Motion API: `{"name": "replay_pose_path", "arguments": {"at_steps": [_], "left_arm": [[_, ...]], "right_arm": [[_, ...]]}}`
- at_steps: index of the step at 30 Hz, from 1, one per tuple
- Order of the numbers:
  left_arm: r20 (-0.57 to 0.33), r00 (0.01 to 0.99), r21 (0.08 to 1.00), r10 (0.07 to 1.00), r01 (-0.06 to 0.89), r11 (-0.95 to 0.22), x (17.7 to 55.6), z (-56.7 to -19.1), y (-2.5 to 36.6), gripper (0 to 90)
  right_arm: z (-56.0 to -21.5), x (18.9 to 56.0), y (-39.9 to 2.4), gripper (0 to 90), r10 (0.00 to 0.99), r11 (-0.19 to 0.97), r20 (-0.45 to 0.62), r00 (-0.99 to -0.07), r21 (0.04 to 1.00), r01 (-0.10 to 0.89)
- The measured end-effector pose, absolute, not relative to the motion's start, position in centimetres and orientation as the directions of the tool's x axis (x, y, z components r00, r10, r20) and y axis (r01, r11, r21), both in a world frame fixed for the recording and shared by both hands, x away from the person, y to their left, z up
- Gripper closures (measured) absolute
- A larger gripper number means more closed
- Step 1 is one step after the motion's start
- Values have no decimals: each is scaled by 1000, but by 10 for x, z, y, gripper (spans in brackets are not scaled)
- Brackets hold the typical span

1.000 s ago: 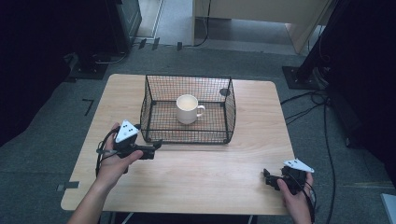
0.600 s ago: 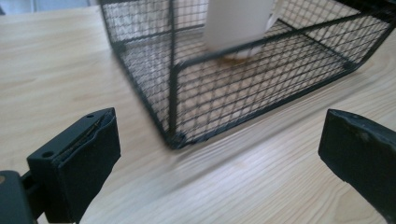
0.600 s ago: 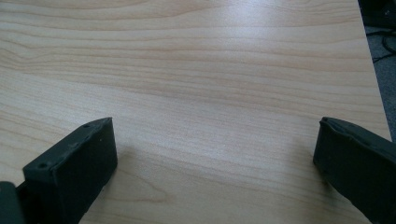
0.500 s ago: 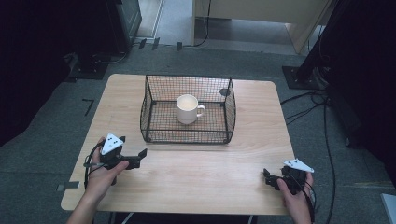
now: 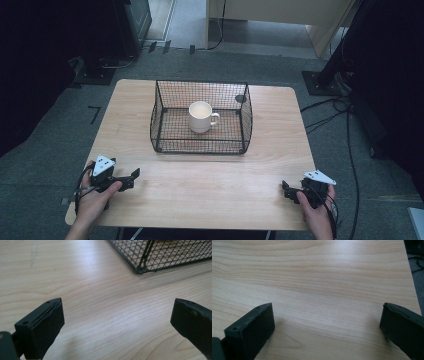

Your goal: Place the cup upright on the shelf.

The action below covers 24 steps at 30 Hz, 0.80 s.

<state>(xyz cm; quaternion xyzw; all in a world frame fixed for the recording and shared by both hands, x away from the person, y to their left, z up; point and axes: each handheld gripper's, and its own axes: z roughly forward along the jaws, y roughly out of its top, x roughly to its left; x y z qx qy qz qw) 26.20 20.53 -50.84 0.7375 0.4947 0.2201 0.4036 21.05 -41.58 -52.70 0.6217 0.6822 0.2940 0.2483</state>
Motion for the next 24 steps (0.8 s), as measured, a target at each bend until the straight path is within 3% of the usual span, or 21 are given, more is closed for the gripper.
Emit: {"name": "replay_pose_path", "arguments": {"at_steps": [13, 24], "left_arm": [[-29, 336, 780, 941, 597, -188, 251, -514, 238, 0], [21, 325, 698, 945, 673, -247, 254, -518, 235, 0]], "right_arm": [[-527, 211, -416, 0, 995, 51, 27, -99, 710, 703], [-527, 211, -416, 0, 995, 52, 25, -99, 711, 702]]}}
